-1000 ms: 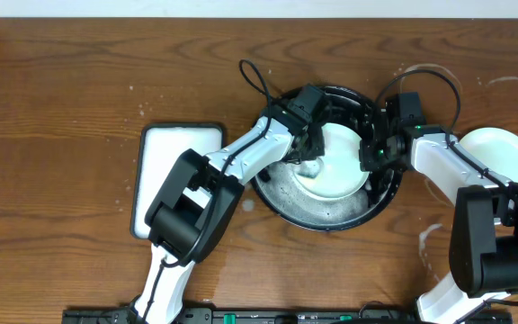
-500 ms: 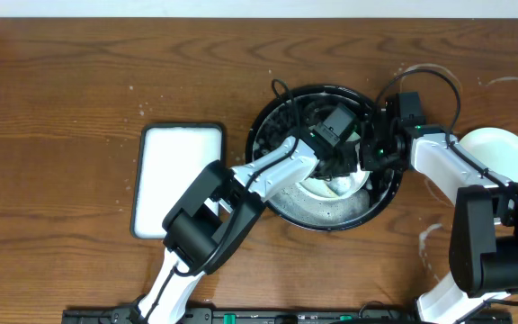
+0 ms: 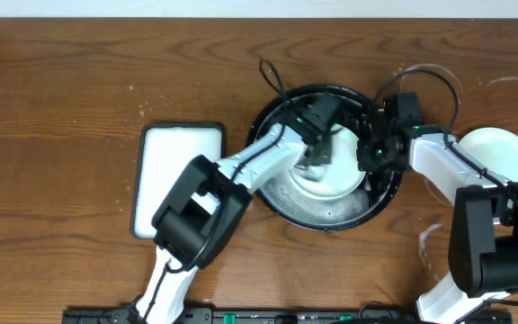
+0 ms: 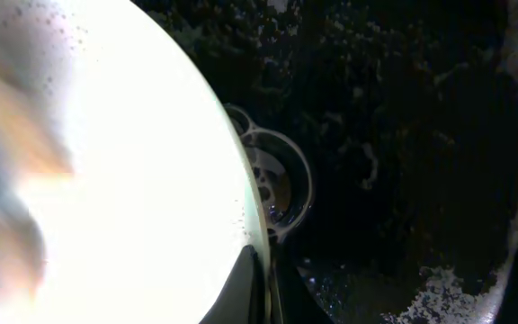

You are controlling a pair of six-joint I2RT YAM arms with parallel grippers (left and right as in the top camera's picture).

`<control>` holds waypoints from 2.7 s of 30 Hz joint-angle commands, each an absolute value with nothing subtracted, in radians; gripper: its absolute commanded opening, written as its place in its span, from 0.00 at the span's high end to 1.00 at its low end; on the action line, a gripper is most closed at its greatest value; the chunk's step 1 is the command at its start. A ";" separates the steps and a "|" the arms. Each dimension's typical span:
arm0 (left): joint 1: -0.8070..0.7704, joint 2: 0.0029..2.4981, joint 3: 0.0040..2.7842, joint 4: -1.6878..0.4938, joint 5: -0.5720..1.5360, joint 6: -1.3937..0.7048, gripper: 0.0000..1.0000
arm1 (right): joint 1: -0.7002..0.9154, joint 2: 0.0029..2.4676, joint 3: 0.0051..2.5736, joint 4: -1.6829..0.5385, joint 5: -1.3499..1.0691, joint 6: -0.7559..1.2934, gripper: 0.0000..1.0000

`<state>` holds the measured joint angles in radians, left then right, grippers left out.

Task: Clean dirty plates on tray and stack at the side
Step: 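Scrub the pale green plate with the sponge in the left gripper, then return the sponge to the foam dish with the left gripper, then lift the pale green plate and hold it tilted over the tray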

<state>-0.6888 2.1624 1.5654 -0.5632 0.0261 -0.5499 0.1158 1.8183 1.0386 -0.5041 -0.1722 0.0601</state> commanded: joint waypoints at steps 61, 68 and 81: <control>-0.169 1.592 1.110 -0.910 -0.169 -0.460 0.19 | 0.512 1.359 1.033 -0.611 0.665 -0.043 0.99; -0.169 1.592 1.110 -0.910 -0.168 -0.460 0.19 | 0.651 1.318 1.033 -0.614 0.883 -0.089 0.99; -0.169 1.592 1.110 -0.910 -0.169 -0.460 0.19 | 0.836 1.260 1.033 -0.606 1.161 -0.210 0.99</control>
